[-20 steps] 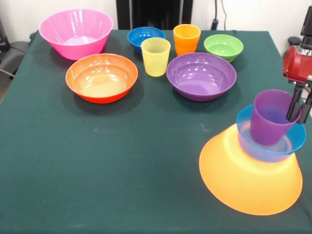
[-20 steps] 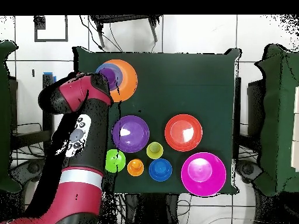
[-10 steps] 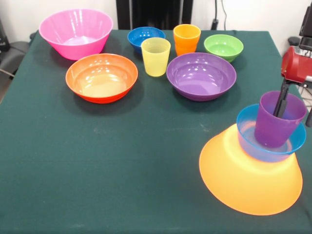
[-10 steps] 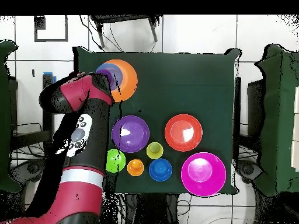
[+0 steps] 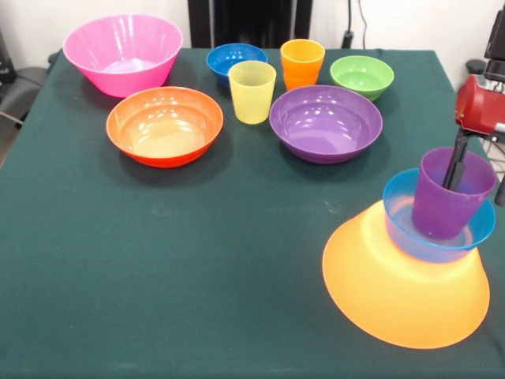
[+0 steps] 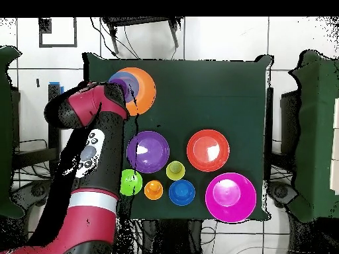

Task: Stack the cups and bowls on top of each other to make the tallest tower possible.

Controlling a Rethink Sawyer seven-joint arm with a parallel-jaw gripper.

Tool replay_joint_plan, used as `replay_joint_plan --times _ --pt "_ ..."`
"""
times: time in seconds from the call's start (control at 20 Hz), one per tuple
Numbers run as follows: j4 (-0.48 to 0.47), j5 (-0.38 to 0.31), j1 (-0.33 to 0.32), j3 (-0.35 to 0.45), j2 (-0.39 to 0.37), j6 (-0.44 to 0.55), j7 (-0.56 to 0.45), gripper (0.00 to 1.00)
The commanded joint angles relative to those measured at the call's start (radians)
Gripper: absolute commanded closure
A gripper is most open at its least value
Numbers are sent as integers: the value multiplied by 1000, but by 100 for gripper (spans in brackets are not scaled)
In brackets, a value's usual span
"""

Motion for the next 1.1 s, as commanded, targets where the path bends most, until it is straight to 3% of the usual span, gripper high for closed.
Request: replay_joint_plan --times 0.05,1.1 --pt "5 -63 -21 116 34 20 -80 0" --pt "10 -56 -15 114 43 20 -61 0"
